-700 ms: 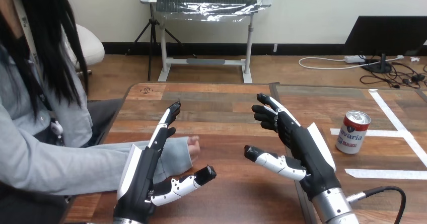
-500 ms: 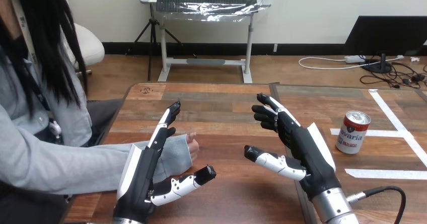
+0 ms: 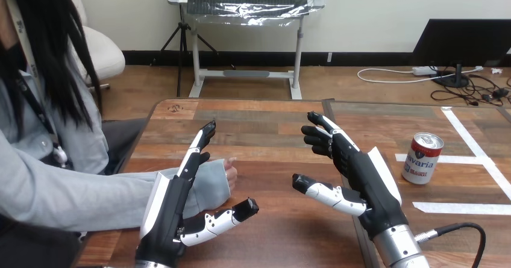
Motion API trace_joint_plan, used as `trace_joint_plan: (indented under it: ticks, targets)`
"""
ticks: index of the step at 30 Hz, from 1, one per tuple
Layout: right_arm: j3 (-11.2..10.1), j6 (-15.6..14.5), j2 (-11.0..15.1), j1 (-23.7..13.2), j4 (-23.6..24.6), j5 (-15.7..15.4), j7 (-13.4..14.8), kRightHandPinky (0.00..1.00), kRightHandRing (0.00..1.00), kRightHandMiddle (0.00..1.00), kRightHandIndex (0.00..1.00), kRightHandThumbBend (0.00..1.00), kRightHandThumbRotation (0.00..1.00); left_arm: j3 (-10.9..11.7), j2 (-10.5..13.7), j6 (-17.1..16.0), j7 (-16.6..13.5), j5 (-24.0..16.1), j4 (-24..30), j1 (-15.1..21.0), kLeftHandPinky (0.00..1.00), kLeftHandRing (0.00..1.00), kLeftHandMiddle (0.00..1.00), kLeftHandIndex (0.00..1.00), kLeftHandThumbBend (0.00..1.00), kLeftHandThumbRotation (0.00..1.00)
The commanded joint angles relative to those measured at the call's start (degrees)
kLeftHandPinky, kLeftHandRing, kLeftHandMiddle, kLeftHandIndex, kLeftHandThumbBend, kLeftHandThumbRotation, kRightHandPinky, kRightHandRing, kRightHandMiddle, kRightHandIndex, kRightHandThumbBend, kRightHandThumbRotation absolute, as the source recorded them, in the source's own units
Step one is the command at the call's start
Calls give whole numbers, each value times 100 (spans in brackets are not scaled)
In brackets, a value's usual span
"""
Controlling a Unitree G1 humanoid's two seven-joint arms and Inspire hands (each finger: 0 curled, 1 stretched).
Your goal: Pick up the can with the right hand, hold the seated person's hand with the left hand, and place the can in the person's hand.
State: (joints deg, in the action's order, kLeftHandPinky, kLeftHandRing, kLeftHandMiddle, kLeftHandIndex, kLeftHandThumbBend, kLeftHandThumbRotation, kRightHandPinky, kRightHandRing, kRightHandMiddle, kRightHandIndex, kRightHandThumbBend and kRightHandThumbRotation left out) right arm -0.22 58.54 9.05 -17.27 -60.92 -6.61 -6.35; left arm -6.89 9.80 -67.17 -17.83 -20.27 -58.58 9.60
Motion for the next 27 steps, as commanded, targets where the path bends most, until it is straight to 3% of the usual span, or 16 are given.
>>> trace_joint_plan:
  ticks: [1,9,15,18,27]
  targets:
    - [-36,202,9,-339,176,56,39,85,85,86,91,100,53,78,-3,-44,-39,15,114,373,90,96,95,95,100,55]
    - [-28,150,20,-322,214,31,60,85,85,86,92,100,54,83,-16,-89,2,68,69,386,90,96,95,95,100,54]
    - [-39,161,2,-334,191,140,-74,85,85,87,92,100,54,85,-5,-53,-67,1,85,385,89,96,95,95,100,55]
    - [-34,184,12,-336,189,76,1,85,85,87,92,100,54,76,24,-62,-162,-113,101,392,89,95,95,95,100,55]
    - [-44,197,8,-355,170,87,0,85,85,87,92,100,54,77,-13,-65,-4,73,84,390,89,95,95,95,100,55]
